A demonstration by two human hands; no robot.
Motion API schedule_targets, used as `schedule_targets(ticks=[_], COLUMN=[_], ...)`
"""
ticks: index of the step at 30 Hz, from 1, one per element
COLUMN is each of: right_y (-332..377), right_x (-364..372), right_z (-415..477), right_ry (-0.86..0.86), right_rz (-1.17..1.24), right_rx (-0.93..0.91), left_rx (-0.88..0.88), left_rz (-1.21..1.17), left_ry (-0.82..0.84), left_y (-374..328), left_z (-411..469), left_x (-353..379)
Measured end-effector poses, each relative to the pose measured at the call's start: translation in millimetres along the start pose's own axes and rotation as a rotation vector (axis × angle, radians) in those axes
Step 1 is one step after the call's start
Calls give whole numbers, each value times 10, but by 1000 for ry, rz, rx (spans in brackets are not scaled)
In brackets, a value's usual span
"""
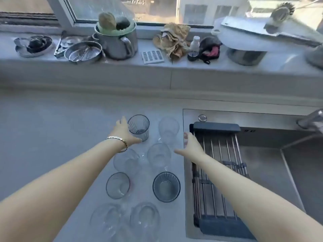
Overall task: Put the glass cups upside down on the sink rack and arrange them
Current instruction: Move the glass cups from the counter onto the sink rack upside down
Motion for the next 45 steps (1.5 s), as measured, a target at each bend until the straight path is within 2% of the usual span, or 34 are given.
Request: schedule_targets(ticks=[2,7,13,17,22,26,34,37,41,45], right_y=[81,181,120,-50,-412,-813,-868,-792,-816,-810], right_x=[25,182,158,-245,-1106,-1464,-927,-741,-756,-812], right_z=[123,370,444,296,-60,-115,350,469,547,501], right_ry=[-44,19,-64,-193,-183,-149,-178,-213,-270,-194], right_rz=[88,205,251,236,-62,-277,-592,-585,-418,-396], right_rx=[-17,-69,-87,-73,-110,-58,-120,-94,2,-13], left_rx=[60,128,119,170,290,338,319,318,305,294], left_rz=[-86,-197,-328,-461,-565,-529,-422,-406,-398,-421], left_ry=[10,-40,-139,-269,-298,-256,-207,-191,-195,-182], left_y=[-16,25,29,-327,-972,-1289,-1349,-1334,-1346,-1398], left_z=[142,338,335,92,-407,-705,-886,-910,-907,-888], left_x=[42,192,213,27,-44,122,402,444,470,507])
Point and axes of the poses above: each hand's wrist, its own z-axis towards the middle knuckle, its own x-axis out of the palm, y = z × x, the point moved 5 cm from there along z, towards the middle knuckle, and after that the axes turned 5 degrees about -y, right-handed, at the moved point
